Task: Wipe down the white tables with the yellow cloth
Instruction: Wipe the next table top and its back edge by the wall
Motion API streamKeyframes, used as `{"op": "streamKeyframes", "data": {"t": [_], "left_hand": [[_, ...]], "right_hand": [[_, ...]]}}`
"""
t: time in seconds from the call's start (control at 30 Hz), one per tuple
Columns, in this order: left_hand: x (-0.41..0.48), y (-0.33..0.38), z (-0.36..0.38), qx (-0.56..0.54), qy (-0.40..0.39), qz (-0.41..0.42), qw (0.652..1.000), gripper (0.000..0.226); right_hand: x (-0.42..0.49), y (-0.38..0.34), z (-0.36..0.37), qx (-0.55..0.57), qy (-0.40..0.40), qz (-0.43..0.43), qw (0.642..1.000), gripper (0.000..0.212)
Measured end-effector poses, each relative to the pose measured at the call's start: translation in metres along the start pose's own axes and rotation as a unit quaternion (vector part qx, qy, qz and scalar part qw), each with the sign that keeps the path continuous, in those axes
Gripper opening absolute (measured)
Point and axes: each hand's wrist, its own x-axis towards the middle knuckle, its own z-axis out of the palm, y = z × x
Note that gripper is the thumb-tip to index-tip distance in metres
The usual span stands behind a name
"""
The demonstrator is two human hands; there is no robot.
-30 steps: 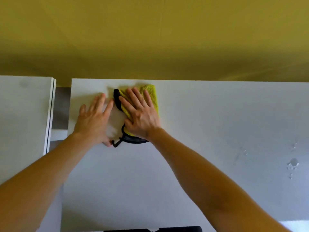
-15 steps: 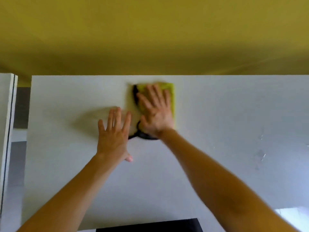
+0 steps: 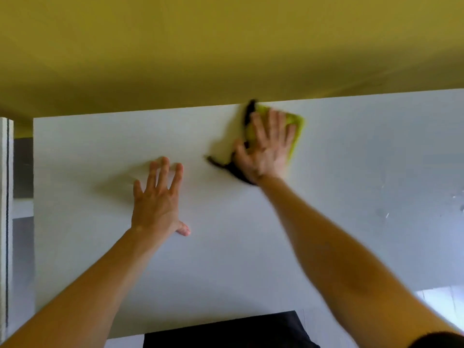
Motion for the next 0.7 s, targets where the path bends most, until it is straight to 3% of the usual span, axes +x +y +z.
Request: {"op": "streamKeyframes", "data": {"t": [0.1,0.2,0.27,0.4,0.5,0.57,0.7], "left_hand": [[-0.004,0.001,-0.003,0.009,0.016,-0.012,1.000,0.175],[-0.002,0.001,-0.005,0.016,0.014,-0.010,1.000,0.174],[-0.002,0.000,-0.003,0.007,0.004,-0.007,1.000,0.175],[-0.002,-0.003,-0.001,0.001,-0.004,-0.003,1.000,0.174],[-0.001,-0.003,0.000,0.001,-0.001,-0.009,1.000,0.176],[-0.001,-0.001,0.000,0.004,0.003,-0.014,1.000,0.177],[-0.003,0.000,-0.002,0.014,0.015,-0.016,1.000,0.173]], "right_hand": [[-0.056,-0.090,0.016,0.028,-0.079,-0.161,0.983,0.073],[-0.048,-0.067,0.018,0.049,-0.076,-0.246,0.965,0.072],[-0.027,-0.012,0.011,0.044,-0.051,-0.204,0.977,0.069],[0.016,0.092,-0.018,0.011,0.008,0.008,1.000,0.066],[0.017,0.079,-0.016,0.004,0.022,0.082,0.996,0.072],[-0.012,0.024,-0.006,0.019,0.017,0.037,0.999,0.079],[-0.088,-0.085,0.007,0.064,-0.091,-0.187,0.976,0.080]]}}
